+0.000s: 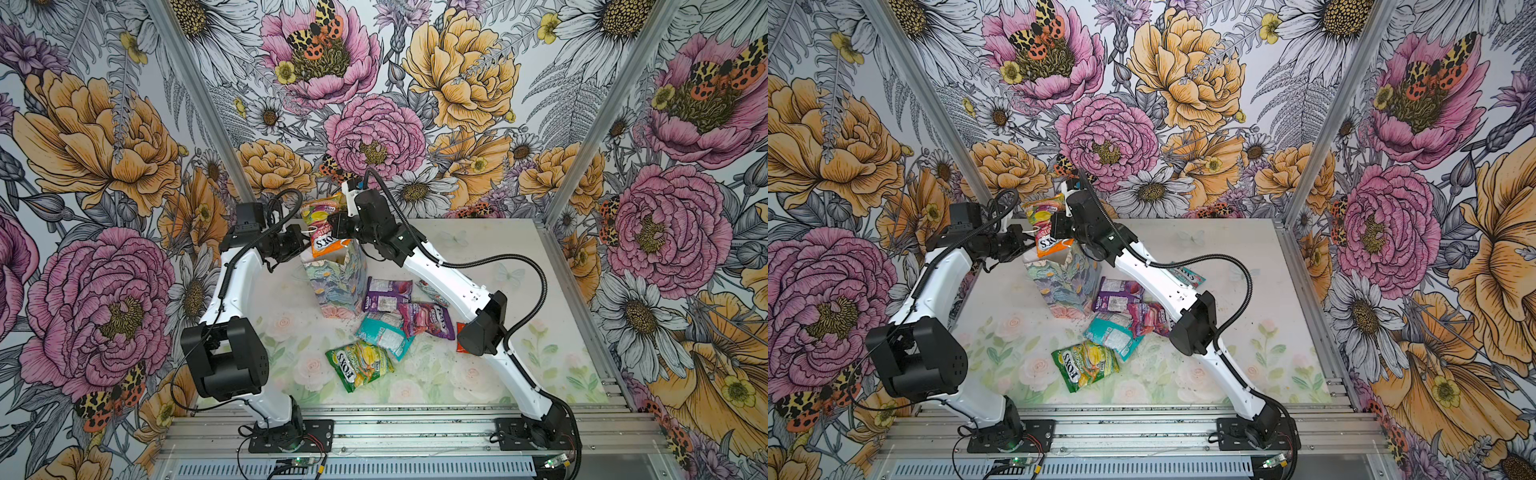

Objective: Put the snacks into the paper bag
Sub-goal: 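Lower the orange packet into the bag opening held by the left gripper, then open the right gripper and draw it back from the bag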

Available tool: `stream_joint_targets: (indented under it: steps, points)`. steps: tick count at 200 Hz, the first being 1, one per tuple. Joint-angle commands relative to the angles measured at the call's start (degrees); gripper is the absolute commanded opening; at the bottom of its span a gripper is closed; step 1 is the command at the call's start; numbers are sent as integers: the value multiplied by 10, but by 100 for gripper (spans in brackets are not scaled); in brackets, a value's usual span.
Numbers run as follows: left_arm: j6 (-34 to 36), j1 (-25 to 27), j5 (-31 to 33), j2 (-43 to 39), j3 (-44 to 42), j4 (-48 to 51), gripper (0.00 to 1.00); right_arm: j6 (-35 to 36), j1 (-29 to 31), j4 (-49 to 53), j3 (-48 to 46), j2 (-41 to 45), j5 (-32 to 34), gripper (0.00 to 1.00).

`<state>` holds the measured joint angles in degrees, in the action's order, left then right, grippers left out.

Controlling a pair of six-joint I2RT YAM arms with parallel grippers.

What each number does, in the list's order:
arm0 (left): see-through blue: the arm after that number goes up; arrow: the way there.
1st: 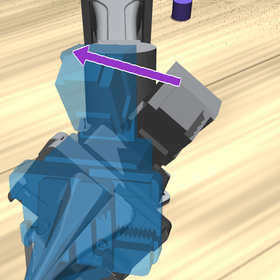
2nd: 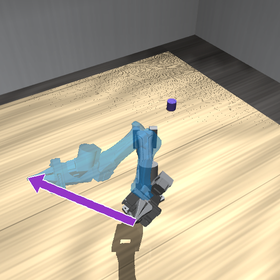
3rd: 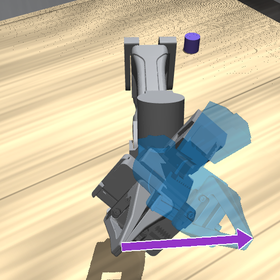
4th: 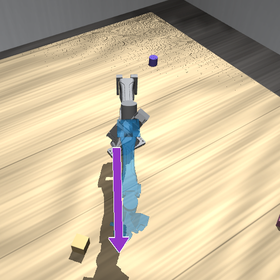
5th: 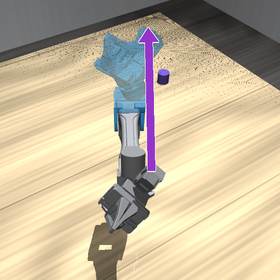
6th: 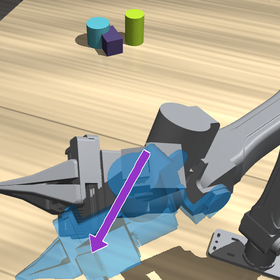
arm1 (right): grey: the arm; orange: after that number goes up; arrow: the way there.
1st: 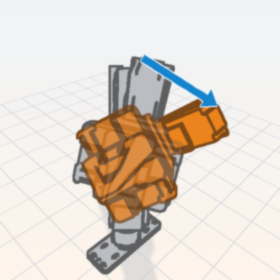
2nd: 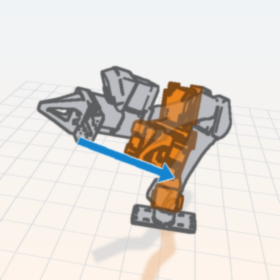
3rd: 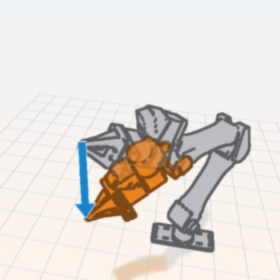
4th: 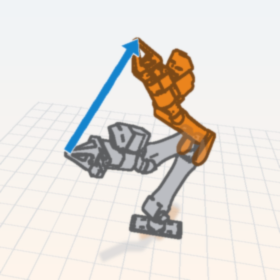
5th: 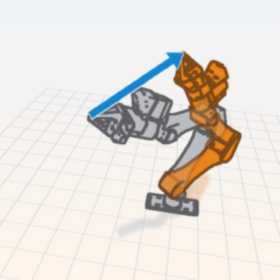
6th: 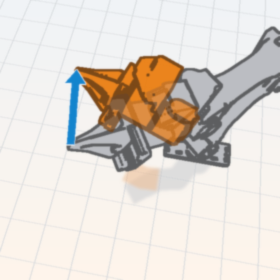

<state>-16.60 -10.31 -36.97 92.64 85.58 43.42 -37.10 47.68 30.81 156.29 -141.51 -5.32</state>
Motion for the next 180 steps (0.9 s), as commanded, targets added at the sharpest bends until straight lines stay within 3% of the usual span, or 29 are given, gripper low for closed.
stream_joint_targets:
  steps: [1,54,114,180]
  points:
    - [-9,6,-27,-17,-3,-13,0,-6,12,-49,20,-7,-29,7]
    - [-9,3,-27,-17,-3,-13,0,-9,15,-51,2,6,-36,21]
    - [-9,-3,-27,-18,-3,-14,0,30,6,-51,-74,76,0,48]
    - [-9,-6,-28,-18,-6,-15,0,53,-11,-51,-147,145,8,59]
